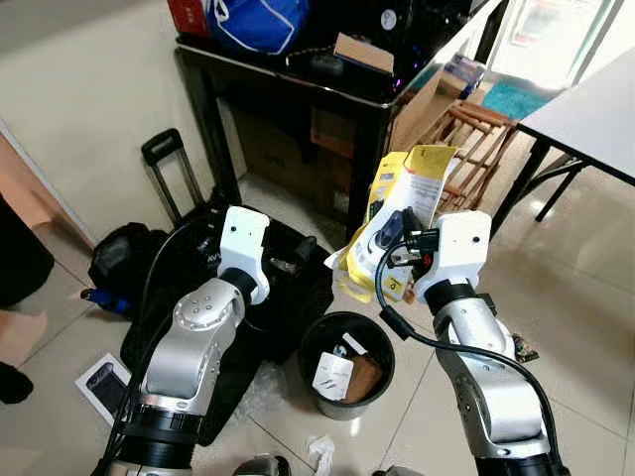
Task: Picking trash to rubbish bin
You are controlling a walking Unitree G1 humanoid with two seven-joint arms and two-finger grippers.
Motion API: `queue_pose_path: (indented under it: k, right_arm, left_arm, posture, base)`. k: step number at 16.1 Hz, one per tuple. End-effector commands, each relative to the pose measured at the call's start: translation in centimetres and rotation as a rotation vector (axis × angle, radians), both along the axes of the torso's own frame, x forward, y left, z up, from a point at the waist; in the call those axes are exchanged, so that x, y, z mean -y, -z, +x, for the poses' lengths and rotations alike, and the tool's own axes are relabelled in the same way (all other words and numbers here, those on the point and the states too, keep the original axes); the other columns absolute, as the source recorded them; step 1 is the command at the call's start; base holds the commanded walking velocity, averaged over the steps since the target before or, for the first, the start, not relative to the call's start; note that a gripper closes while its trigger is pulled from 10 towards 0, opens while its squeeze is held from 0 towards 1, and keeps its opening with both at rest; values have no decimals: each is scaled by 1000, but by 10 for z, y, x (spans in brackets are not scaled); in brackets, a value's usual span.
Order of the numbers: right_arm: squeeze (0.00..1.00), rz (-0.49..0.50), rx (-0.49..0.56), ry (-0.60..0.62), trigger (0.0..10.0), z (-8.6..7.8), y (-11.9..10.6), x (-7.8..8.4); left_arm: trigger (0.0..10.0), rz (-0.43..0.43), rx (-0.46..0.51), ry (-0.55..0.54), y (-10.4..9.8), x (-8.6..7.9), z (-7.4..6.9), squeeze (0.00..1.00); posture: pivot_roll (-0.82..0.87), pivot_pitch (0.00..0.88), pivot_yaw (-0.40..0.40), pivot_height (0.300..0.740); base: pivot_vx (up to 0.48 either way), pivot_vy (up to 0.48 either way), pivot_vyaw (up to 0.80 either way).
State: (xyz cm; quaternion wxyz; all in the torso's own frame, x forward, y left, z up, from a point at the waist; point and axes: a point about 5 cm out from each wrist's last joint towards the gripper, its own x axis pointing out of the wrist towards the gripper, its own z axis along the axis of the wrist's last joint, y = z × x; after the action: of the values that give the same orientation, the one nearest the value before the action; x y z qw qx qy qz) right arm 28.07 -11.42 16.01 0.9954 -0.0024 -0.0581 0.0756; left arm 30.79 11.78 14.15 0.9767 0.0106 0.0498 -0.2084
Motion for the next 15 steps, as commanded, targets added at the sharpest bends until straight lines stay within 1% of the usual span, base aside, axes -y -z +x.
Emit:
queue_pose_path:
  k: [1,11,12,13,14,15]
  right_arm:
    - [0,-2,10,2,10000,-1,-2,0]
    - [0,-2,9,1,10000,-1,-2,0]
    - [0,-13,-132,-6,10000,5,30,-2]
    - [0,-19,-238,-12,10000,6,55,-2]
    - [0,-22,-330,-12,10000,5,76,-2]
    - [0,-17,-311,-4,10000,6,72,-1]
  left_arm:
    - [10000,13,-11,-6,3,-1,-1,0]
    - [10000,16,-14,-6,3,-1,-1,0]
    - [10000,73,-122,3,34,-15,-26,0]
    - [10000,108,-203,14,55,-24,-48,0]
    - [10000,127,-269,15,71,-33,-70,0]
    - [10000,112,-245,-2,67,-34,-66,0]
  posture:
    - [17,126,52,740]
    - [17,126,52,740]
    - [113,350,52,740]
    - [115,354,53,740]
    - [114,353,53,740]
    - [111,347,51,740]
  base:
    - [0,0,0]
    - [0,0,0]
    - [0,0,0]
    - [0,0,0]
    - [0,0,0]
    - [0,0,0]
